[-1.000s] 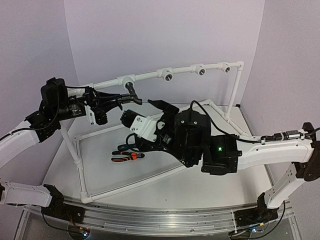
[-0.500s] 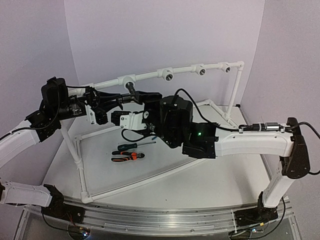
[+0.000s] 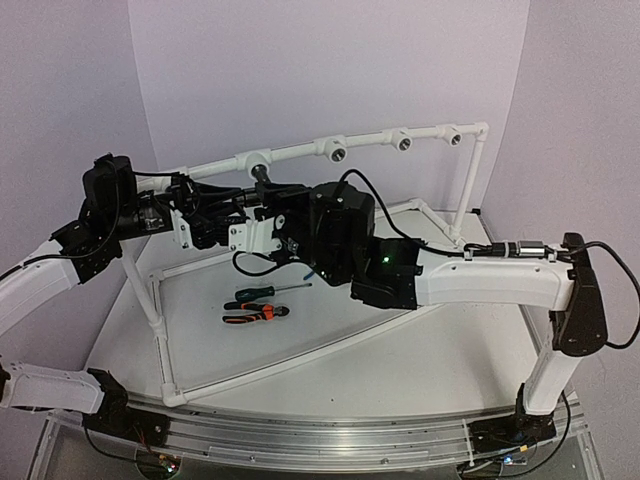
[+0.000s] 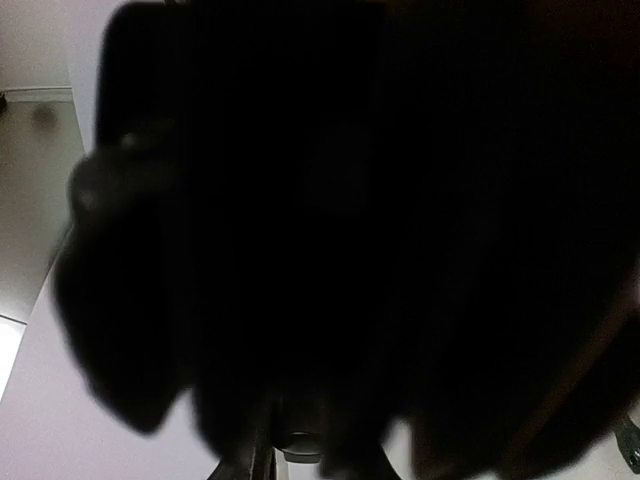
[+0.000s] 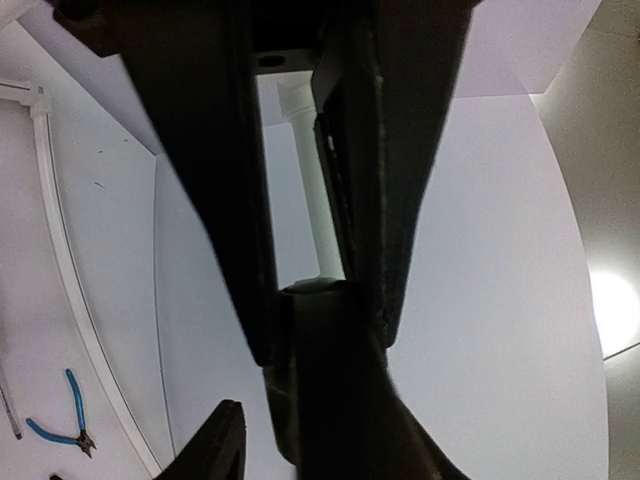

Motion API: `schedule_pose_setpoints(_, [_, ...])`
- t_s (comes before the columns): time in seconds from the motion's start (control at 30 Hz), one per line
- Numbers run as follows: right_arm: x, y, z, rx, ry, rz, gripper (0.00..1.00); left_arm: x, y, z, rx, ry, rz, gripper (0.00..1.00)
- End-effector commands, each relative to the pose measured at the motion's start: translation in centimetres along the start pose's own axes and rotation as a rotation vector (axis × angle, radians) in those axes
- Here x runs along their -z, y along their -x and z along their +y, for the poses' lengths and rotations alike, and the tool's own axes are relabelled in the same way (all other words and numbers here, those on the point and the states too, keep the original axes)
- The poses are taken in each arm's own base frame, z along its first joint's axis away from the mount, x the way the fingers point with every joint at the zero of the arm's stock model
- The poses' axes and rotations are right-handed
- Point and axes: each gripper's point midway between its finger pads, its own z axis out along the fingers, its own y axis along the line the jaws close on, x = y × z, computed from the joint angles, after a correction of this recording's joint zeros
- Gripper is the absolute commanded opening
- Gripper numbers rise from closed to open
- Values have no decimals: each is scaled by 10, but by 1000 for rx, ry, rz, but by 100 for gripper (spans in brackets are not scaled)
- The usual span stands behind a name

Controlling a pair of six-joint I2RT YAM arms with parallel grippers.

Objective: Install the water faucets

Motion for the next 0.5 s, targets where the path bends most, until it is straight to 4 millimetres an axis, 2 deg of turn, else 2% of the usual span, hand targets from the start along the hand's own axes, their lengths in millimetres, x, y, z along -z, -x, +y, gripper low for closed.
schedule_pose_setpoints(0.0, [-8, 3, -15, -23, -46, -13, 32, -3, -3, 13, 4, 23, 18, 0])
schedule_pose_setpoints(0.23, [-10, -3, -13, -25, -58, 23, 1, -2, -1, 12, 14, 14, 15, 0])
schedule_pose_setpoints(0.33, [-12, -4, -14, -42, -68, 34, 0, 0, -1, 12, 19, 6, 20, 2])
schedule_pose_setpoints(0.37, [-13, -5, -13, -50, -70, 41, 0, 1, -1, 10, 27, -4, 28, 10])
schedule_pose_setpoints(0.47, [-14, -8, -12, -83, -80, 63, 0, 5, -4, 9, 39, -20, 66, 40])
